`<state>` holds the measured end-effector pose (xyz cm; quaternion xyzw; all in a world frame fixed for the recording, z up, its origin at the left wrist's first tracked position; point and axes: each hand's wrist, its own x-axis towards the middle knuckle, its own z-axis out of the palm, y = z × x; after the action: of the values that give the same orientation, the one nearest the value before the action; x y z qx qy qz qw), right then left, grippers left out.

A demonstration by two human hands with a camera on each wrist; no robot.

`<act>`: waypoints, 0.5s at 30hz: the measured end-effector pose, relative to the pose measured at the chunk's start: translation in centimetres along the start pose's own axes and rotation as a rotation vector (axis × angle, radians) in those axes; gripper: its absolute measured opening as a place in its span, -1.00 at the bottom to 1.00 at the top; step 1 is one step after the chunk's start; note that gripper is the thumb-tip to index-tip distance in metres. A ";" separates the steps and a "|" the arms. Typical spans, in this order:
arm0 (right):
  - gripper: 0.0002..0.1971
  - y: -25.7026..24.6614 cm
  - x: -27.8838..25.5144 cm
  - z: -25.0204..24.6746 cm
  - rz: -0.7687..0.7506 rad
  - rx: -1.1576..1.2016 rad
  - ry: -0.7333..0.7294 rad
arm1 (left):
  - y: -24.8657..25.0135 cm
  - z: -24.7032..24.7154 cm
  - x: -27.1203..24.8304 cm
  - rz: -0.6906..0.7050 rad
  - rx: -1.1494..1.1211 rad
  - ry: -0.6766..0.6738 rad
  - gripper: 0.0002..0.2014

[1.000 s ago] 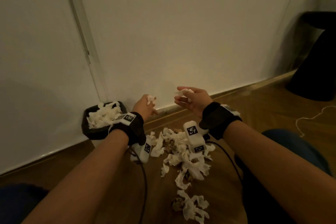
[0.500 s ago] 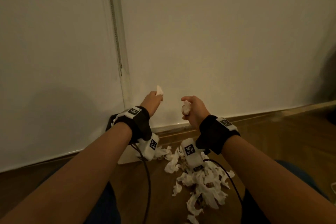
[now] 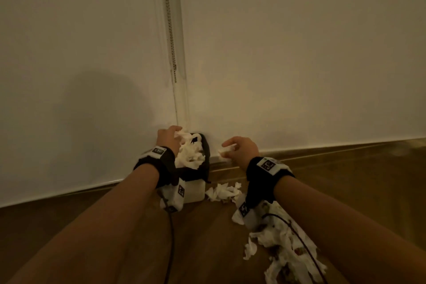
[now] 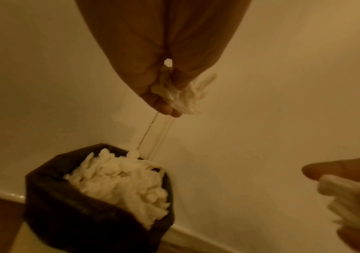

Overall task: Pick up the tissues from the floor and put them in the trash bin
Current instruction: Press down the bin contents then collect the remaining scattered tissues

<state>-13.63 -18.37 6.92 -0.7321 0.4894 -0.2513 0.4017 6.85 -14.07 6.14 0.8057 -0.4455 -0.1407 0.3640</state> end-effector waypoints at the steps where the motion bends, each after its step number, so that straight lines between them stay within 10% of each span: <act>1: -0.77 0.2 1.0 1.0 0.013 -0.055 0.017 | -0.9 0.4 0.2 0.009 -0.017 0.024 -0.72; 15: -0.51 -0.6 12.1 14.8 0.094 -0.585 -0.452 | -11.2 5.9 3.9 -0.025 0.378 -0.114 -0.77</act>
<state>2.72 -24.30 -1.08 -0.8296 0.4727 0.0860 0.2846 12.66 -16.25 -5.57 0.8560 -0.4738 -0.1043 0.1788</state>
